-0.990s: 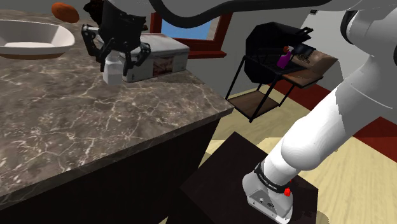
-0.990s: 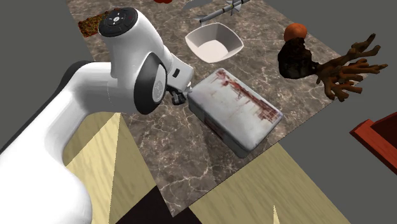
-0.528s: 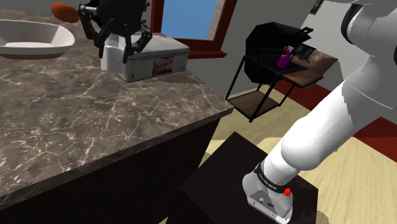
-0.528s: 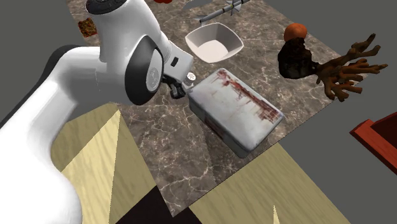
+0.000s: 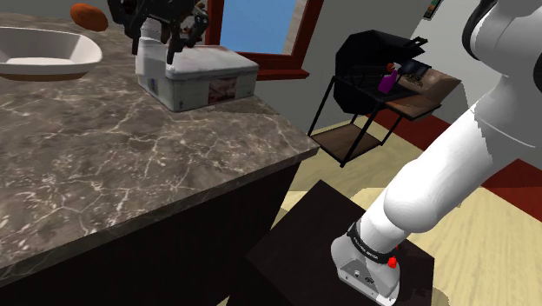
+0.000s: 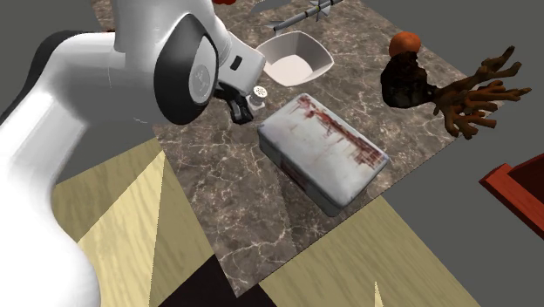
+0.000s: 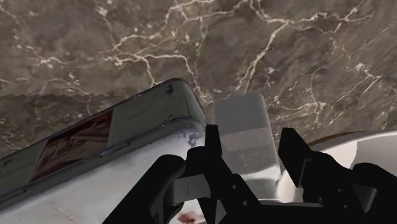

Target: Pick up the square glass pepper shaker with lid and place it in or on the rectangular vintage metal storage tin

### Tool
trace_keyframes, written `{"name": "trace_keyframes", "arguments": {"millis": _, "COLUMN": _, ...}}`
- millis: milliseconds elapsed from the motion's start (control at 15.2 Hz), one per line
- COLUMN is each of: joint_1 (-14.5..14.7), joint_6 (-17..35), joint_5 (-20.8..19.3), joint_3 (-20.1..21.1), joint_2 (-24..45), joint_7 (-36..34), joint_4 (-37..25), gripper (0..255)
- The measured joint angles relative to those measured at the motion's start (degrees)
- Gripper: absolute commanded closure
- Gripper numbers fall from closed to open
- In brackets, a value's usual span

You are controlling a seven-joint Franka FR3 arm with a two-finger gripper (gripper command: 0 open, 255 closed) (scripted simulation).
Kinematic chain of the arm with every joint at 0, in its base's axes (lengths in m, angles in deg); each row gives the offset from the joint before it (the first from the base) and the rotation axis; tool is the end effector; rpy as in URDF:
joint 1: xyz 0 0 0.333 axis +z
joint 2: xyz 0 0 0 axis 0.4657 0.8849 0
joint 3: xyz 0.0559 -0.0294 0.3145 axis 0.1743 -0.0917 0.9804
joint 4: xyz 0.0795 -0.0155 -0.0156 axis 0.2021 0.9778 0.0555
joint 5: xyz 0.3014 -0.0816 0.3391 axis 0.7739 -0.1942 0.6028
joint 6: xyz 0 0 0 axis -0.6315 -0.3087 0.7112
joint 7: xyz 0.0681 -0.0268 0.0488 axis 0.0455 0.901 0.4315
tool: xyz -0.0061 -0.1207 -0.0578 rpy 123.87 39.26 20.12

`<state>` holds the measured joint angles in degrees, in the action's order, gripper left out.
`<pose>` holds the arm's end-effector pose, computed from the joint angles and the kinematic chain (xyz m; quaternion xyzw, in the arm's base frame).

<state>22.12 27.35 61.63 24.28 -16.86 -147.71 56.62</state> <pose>0.5196 0.3721 0.6025 -0.9566 0.2441 -0.1483 0.0571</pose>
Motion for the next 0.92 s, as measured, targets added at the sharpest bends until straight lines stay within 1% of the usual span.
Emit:
{"name": "trace_keyframes", "arguments": {"millis": 594, "joint_1": 0.21, "joint_6": -7.64, "joint_5": -1.56, "joint_3": 0.73, "joint_2": 2.34, "joint_7": -0.22, "joint_4": -9.34, "gripper": 255}}
{"name": "trace_keyframes", "arguments": {"millis": 924, "joint_1": 0.61, "joint_6": -11.81, "joint_5": -3.05, "joint_3": 1.37, "joint_2": 4.37, "joint_7": -0.62, "joint_4": -14.91, "gripper": 255}}
